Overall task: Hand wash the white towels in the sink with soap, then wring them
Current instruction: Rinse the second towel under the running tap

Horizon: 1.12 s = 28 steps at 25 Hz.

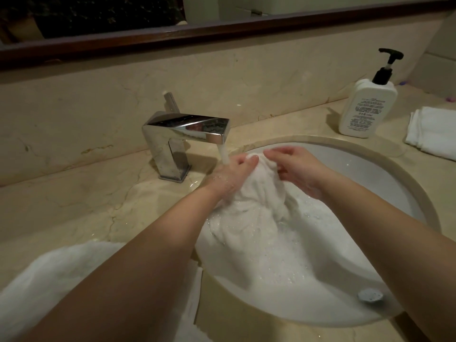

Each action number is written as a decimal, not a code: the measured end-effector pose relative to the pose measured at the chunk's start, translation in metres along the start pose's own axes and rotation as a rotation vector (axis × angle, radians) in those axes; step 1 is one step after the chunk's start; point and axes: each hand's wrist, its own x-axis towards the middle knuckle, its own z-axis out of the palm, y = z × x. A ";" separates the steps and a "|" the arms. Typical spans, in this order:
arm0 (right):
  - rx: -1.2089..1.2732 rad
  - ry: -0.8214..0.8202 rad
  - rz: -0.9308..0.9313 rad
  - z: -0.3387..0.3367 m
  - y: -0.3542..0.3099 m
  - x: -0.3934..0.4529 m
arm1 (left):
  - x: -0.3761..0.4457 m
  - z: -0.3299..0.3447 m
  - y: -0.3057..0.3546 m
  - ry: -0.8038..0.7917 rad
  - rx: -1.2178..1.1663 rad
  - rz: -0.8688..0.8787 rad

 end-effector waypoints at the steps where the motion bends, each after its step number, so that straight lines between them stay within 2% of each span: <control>1: -0.153 -0.023 0.057 0.001 0.004 -0.005 | 0.002 0.002 -0.001 0.032 -0.045 -0.028; 3: -0.381 -0.026 0.110 0.001 0.012 -0.013 | 0.005 0.005 -0.002 0.059 -0.135 -0.065; 5: -0.398 -0.006 0.057 0.000 0.016 -0.015 | 0.009 0.007 -0.007 0.089 -0.228 -0.095; 6: -0.354 -0.002 0.028 0.001 0.015 -0.016 | 0.007 0.007 -0.007 0.092 -0.244 -0.107; 9: -0.190 0.012 -0.027 0.005 0.009 -0.015 | 0.001 0.008 -0.004 0.005 -0.024 -0.053; 13: 0.163 -0.035 -0.007 0.003 -0.004 -0.012 | -0.015 -0.003 0.004 -0.161 -0.133 0.070; 17: 0.185 -0.070 0.031 -0.001 -0.013 -0.005 | -0.008 0.007 -0.007 -0.245 -0.055 0.159; 19: 0.041 -0.047 0.072 -0.005 -0.009 0.000 | -0.005 0.010 -0.006 -0.212 -0.188 0.137; 21: -0.409 0.072 0.117 -0.007 -0.005 0.001 | 0.000 0.008 -0.004 -0.087 -0.181 0.071; 22: -0.642 0.139 0.103 -0.007 -0.002 -0.001 | 0.001 0.006 -0.002 -0.025 -0.148 0.024; 23: -0.774 0.182 0.033 -0.004 0.000 -0.004 | 0.002 0.005 -0.002 0.008 -0.175 -0.016; 24: -0.767 0.172 -0.052 -0.003 0.004 -0.007 | 0.002 0.004 -0.002 -0.003 -0.324 -0.046; 26: -0.548 -0.008 -0.085 0.000 0.009 -0.015 | 0.003 0.003 0.000 -0.048 -0.714 -0.107; 28: -0.423 -0.172 -0.047 0.000 0.013 -0.020 | 0.003 0.002 -0.001 -0.045 -0.859 -0.096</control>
